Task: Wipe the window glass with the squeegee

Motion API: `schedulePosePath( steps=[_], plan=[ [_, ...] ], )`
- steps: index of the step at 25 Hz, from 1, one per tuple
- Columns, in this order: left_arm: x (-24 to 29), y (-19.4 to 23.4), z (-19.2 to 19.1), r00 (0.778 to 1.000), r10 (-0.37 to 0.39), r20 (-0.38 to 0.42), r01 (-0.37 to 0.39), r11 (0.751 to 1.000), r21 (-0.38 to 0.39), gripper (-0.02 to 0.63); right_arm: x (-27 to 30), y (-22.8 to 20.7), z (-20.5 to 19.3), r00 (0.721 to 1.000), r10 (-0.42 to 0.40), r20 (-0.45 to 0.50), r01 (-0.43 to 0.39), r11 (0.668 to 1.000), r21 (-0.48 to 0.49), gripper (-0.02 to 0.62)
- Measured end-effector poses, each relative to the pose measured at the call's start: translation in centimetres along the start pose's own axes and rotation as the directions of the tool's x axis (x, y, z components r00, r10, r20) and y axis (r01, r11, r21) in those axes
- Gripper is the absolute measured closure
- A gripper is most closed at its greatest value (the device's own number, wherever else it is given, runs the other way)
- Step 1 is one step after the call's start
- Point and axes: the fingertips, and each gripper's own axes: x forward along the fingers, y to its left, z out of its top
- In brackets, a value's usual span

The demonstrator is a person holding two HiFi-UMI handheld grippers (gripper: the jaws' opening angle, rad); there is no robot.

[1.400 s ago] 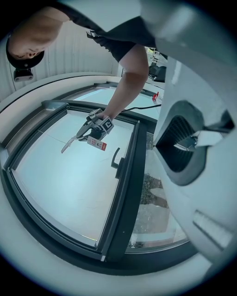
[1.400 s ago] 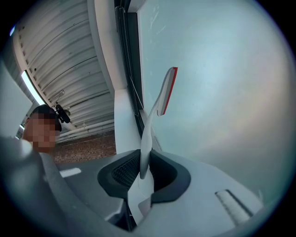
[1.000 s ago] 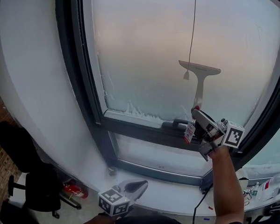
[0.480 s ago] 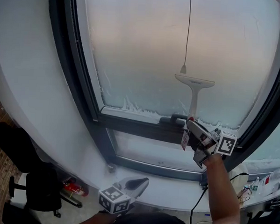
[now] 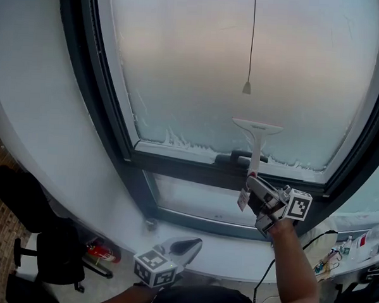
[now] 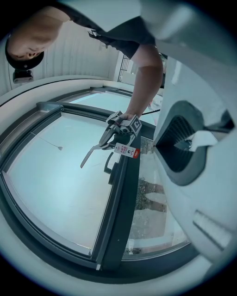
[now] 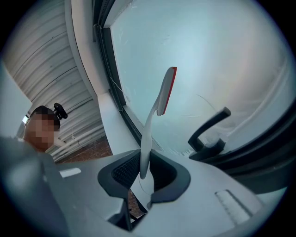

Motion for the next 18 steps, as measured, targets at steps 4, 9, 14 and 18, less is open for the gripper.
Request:
schedulePosePath(
  steps=[4,9,14,18],
  plan=[
    [0.2,0.0,-0.3,1.000,-0.001,-0.007,0.001,1.000,0.000,0.606,-0.9,-1.0,-1.6,1.000,-0.020,0.009,0.019,0.999,0.048,0.509],
    [0.3,-0.1,-0.5,1.000,-0.003,-0.013,0.003,1.000,-0.010,0.606,-1.7,-2.1,-3.5,0.999,-0.037,-0.003,0.037,0.996,0.077,0.509],
    [0.4,-0.2,-0.5,1.000,-0.003,-0.014,0.002,1.000,-0.009,0.606,-2.8,-3.2,-4.8,0.999,-0.044,0.009,0.043,0.992,0.118,0.509],
    [0.5,-0.2,-0.6,1.000,-0.001,-0.014,0.001,1.000,-0.007,0.606,-3.3,-3.8,-5.8,0.997,-0.070,-0.008,0.071,0.990,0.122,0.509]
  ],
)
